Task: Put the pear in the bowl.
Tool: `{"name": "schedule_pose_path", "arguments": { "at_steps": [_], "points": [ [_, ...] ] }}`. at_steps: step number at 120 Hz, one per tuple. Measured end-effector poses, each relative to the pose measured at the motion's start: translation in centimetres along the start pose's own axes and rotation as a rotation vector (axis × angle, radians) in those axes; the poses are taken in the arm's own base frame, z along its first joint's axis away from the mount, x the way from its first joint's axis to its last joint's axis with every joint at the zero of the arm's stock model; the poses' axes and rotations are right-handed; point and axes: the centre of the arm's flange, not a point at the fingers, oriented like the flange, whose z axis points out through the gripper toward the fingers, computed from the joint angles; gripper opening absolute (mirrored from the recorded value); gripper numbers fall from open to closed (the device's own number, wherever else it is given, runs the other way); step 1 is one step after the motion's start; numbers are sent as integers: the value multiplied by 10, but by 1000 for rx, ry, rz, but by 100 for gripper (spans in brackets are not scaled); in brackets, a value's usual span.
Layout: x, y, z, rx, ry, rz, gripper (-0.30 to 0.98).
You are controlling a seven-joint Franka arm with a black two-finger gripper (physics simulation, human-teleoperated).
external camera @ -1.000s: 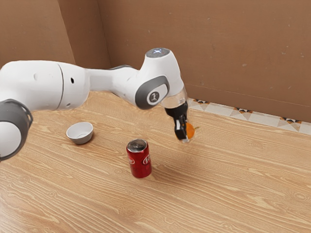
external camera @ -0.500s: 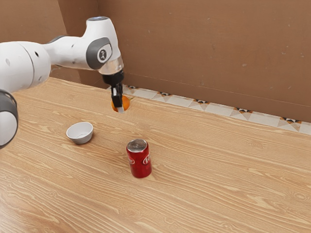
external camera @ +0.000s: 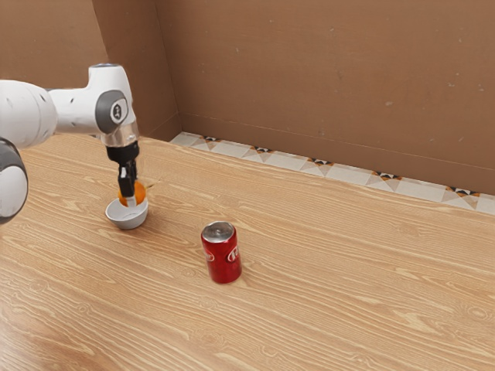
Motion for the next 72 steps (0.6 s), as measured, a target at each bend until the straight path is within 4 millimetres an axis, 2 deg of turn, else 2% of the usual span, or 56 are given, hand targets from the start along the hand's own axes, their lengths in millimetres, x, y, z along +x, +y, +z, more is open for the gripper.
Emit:
{"name": "schedule_pose_path", "arguments": {
  "at_steps": [14, 30, 49, 72],
  "points": [
    [14, 8, 13, 16, 9, 9, 30],
    [17, 15, 30, 34, 19, 29, 30],
    [24, 33, 31, 7, 15, 39, 31],
    [25, 38, 38, -3, 14, 60, 31]
  ]
}}
